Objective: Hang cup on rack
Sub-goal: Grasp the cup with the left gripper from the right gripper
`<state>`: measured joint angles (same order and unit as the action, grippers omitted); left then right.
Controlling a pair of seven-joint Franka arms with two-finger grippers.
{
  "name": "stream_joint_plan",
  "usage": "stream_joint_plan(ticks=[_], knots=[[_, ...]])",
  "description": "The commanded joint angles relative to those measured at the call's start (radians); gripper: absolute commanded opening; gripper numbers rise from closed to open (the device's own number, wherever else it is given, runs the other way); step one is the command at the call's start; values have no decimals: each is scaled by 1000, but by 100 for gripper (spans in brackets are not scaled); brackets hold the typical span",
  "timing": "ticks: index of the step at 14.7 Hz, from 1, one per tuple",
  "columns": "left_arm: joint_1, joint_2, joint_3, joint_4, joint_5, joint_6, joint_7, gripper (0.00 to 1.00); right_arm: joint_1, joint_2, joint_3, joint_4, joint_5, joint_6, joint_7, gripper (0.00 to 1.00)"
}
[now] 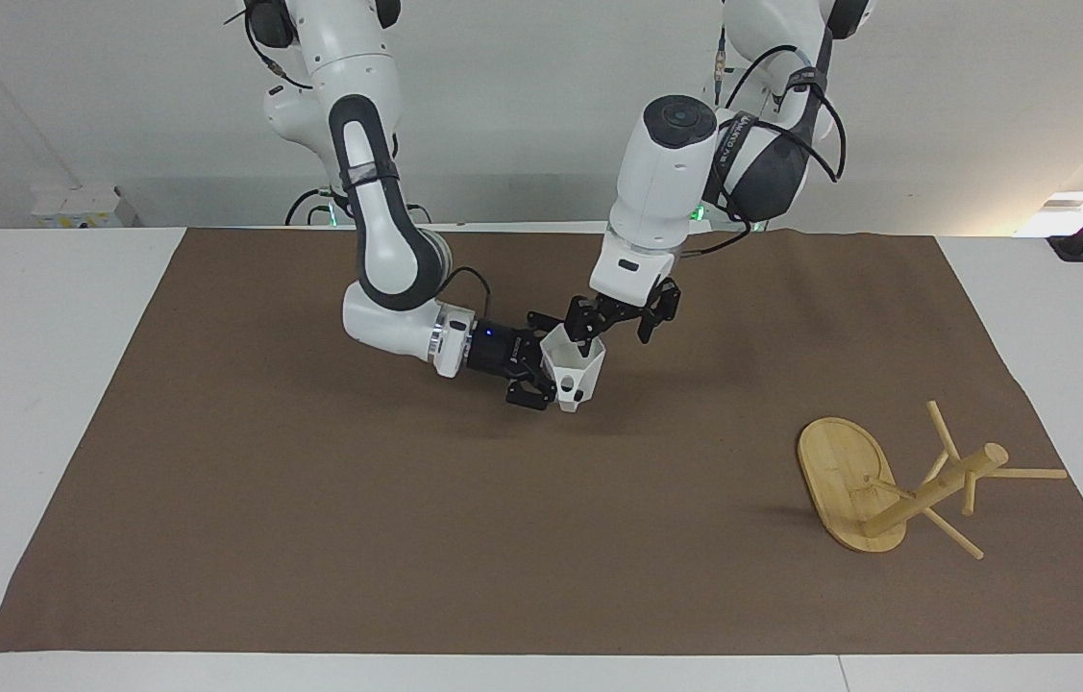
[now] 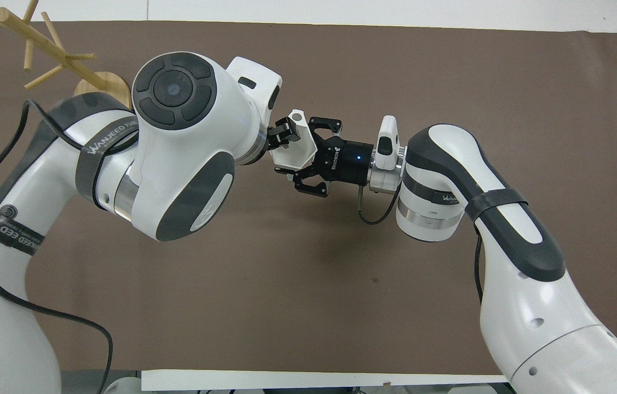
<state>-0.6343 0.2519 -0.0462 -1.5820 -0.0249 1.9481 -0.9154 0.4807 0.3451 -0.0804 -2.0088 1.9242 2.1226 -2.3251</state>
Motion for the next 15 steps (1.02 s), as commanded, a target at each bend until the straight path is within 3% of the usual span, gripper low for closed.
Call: stream_joint_plan(ticks=[1,2,3,9,10,11,13,15], knots=[[-28,-6,14,-12,13,9,-74,21,-2,-32,2,-39,27,5,-30,19],[-28,-6,14,-22,13,20,-71,8,-2,-32,1,-39,27,7,-30,19],[-30,-6,14,-26,13,35,-73,1,1,-32,2,-41,27,11,-30,20],[-44,10,14,-49,13,95,-73,0,1,-32,2,-41,27,19,-28,23],[-44,12,16,-47,13,94,-73,0,1,-32,2,-41,27,20,-28,28],[-41,12,17,-44,13,92,-76,0,1,-31,2,-41,27,28,-27,43],[-32,13,20,-35,14,89,-79,0,1,-32,2,-39,27,30,-22,100],[-31,13,25,-17,14,75,-85,0,-4,-31,2,-39,27,28,-25,100]])
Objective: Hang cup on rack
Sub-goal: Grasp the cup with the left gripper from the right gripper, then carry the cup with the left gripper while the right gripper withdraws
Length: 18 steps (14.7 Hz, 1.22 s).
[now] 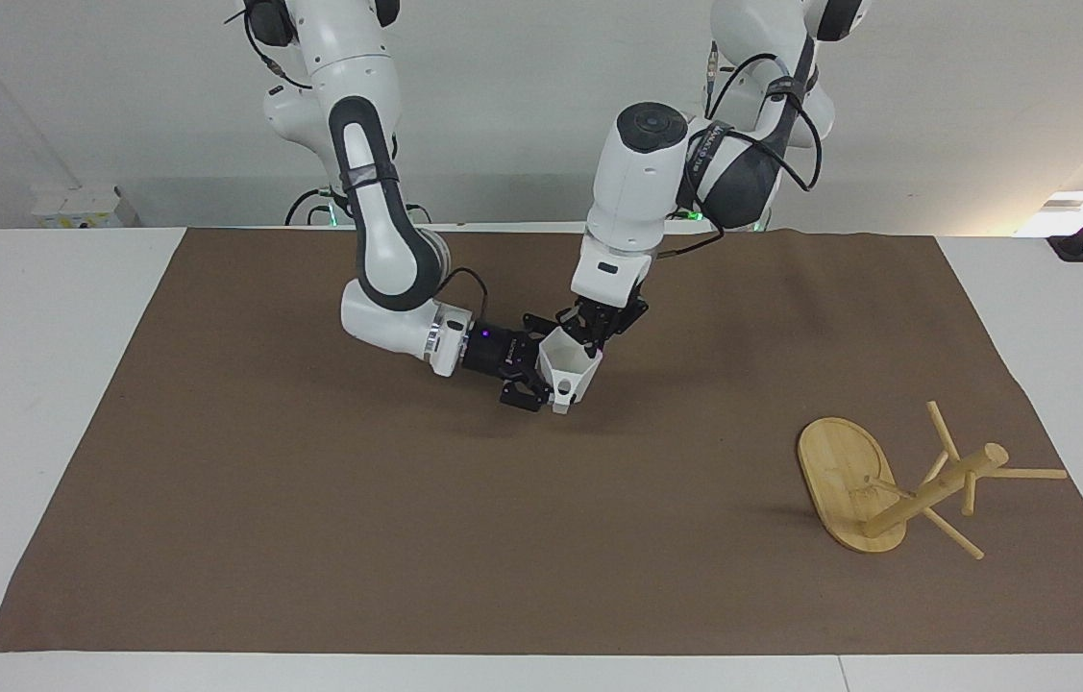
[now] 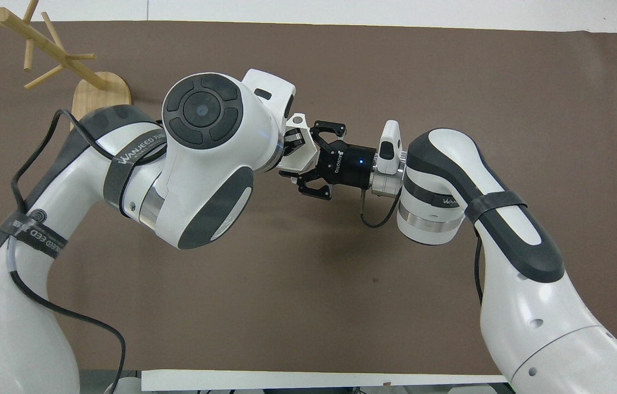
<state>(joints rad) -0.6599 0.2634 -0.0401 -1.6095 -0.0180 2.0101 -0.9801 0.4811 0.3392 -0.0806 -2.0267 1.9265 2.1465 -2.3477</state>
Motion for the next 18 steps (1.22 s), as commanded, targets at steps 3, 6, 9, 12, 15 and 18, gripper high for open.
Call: stream_joint_plan(ticks=[3,6,9,12,15,18], knots=[[5,-7,26,17,10,-11,-20,0,-24,-23,2,-10,25,-5,-1,100],[22,-38,75,4,36,-13,-19,0,-56,-52,-2,-7,13,-8,5,100],[103,-75,75,-27,38,68,-14,0,-78,-74,-7,-4,-39,12,11,100],[183,-156,74,-206,38,264,0,0,-151,-123,-10,22,-282,45,95,100],[273,-252,71,-467,38,564,79,0,-249,-167,-7,59,-628,13,327,100],[328,-308,69,-680,38,865,98,0,-324,-192,-10,60,-769,-85,528,100]])
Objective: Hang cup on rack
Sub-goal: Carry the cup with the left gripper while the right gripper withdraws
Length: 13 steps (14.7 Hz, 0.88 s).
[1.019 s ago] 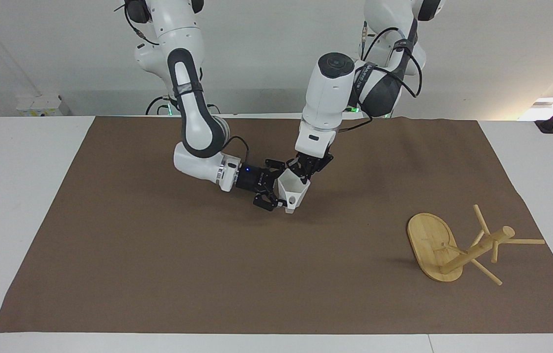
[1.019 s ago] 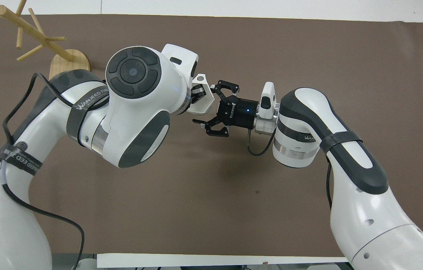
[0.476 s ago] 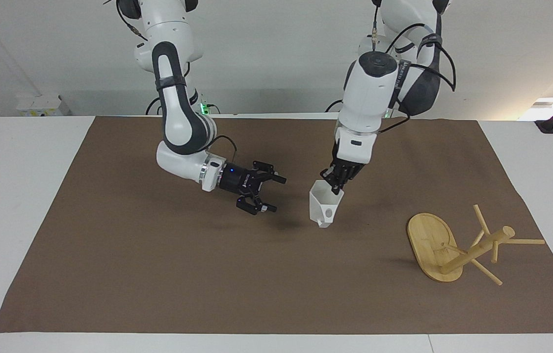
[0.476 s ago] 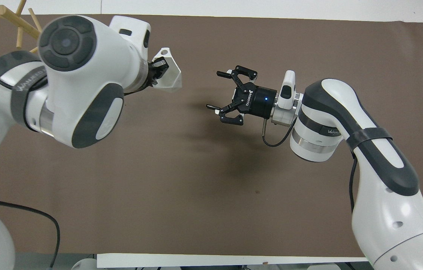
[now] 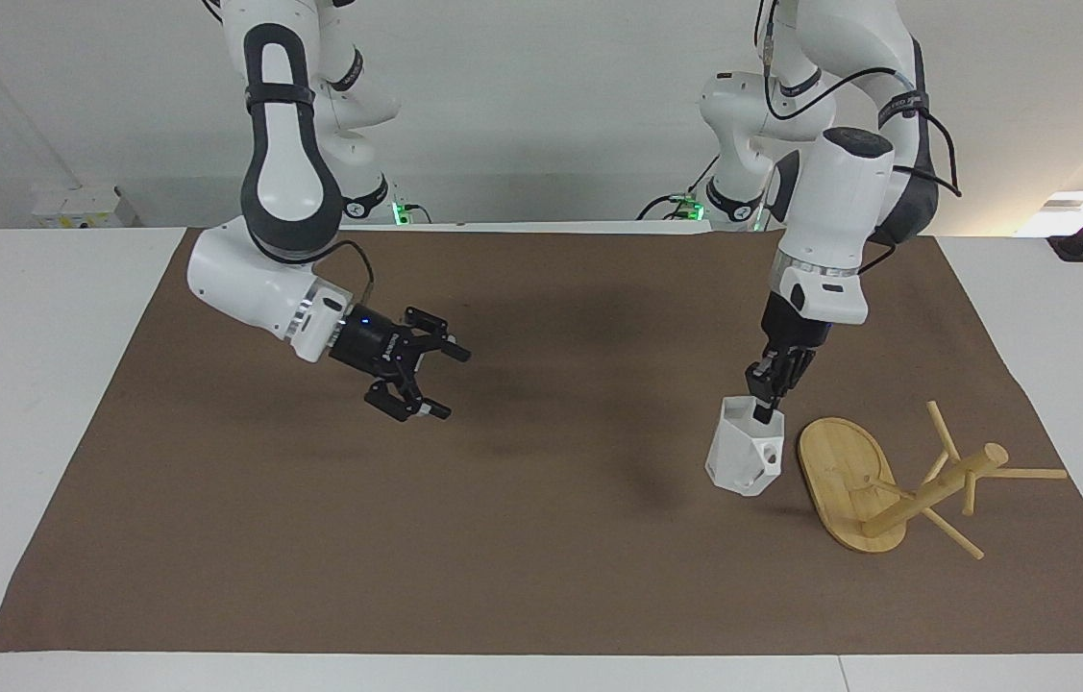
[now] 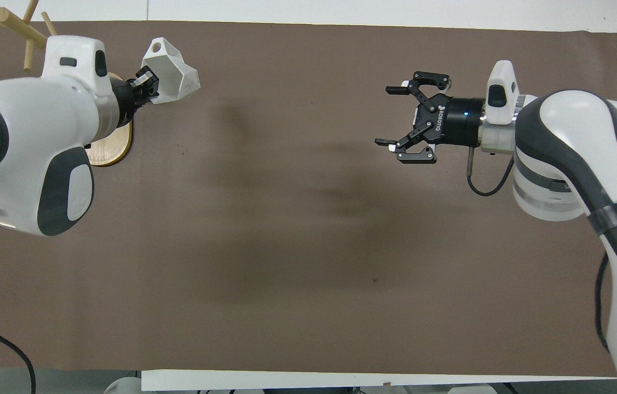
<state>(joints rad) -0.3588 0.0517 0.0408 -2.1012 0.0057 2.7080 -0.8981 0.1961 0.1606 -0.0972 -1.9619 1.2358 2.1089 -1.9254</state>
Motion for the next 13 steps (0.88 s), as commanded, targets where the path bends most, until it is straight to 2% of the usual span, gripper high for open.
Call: stream_joint_plan(ticks=[1,2,4,6,10,12,13], knots=[[32,-108,-10,-274,14,329,16,0,-73,-21,7,-3,-144,-76,155,100],[46,-110,-10,-348,14,495,12,0,-104,-24,7,6,-229,-107,199,100],[55,-101,-12,-413,14,637,11,0,-154,-29,7,40,-396,-141,276,100],[73,-60,-12,-454,17,766,16,0,-182,-24,7,67,-520,-139,475,100],[110,-3,-12,-404,28,788,18,0,-224,-38,7,92,-712,-155,724,100],[113,31,-12,-360,33,786,18,0,-236,-53,1,121,-795,-245,909,100],[113,65,-12,-320,31,786,16,0,-236,-56,-5,177,-862,-318,1042,100]])
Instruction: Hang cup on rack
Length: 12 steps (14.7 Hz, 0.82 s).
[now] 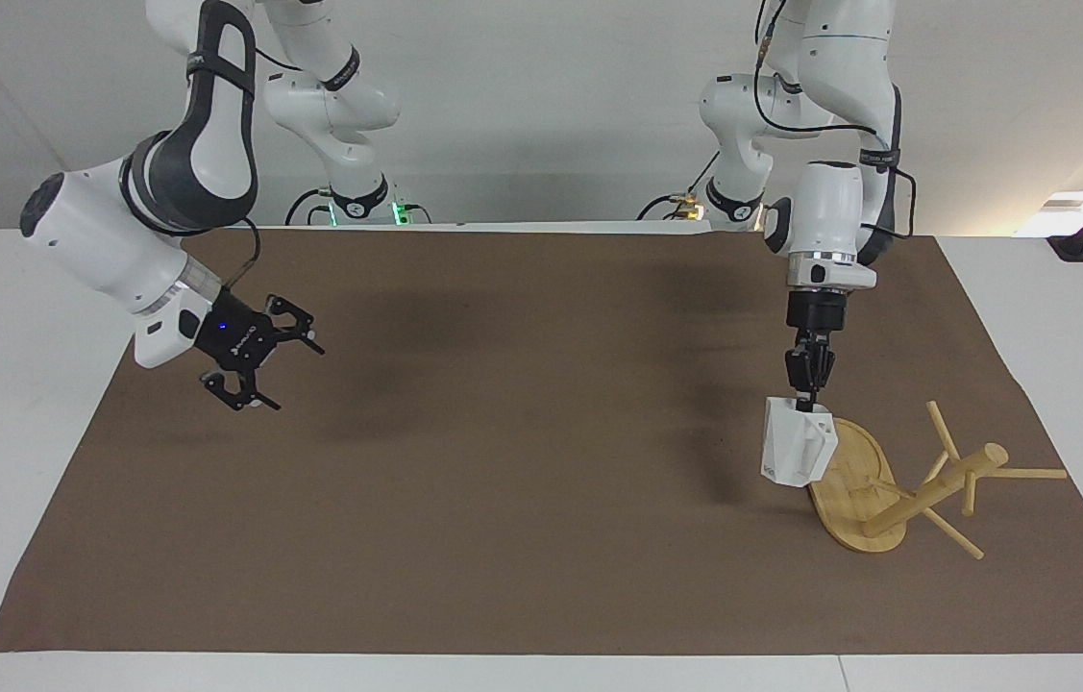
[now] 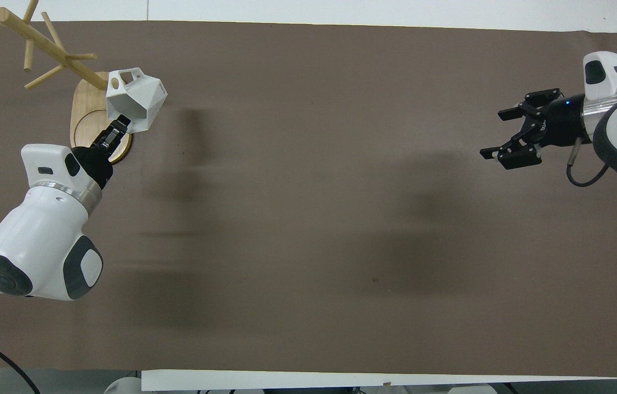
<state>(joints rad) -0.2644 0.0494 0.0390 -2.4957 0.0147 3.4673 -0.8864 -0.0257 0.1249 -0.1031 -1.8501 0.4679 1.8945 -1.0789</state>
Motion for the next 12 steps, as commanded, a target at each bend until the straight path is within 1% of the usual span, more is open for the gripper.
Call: stream_joint_plan(ticks=[1,2,3,5,6,8,10,12], knots=[[21,88,-10,108,19,26,1,0,-4,-22,-4,124,-174,-147,317,100],[24,104,-10,124,19,24,-2,0,4,-28,-6,164,-252,-176,435,100],[40,113,-10,138,19,23,-3,0,18,-43,-6,199,-312,-239,532,100],[50,116,-11,149,11,12,-19,0,24,-53,-7,267,-362,-368,713,100],[50,119,-11,159,10,-13,-54,0,24,-60,-9,297,-395,-412,775,100],[50,121,-10,178,10,-42,-120,0,52,-83,-33,334,-458,-480,801,100],[62,119,-8,170,8,-48,-158,0,55,-93,-50,373,-486,-547,801,100],[70,116,-8,149,8,-54,-180,0,64,-94,-69,394,-570,-552,801,100]])
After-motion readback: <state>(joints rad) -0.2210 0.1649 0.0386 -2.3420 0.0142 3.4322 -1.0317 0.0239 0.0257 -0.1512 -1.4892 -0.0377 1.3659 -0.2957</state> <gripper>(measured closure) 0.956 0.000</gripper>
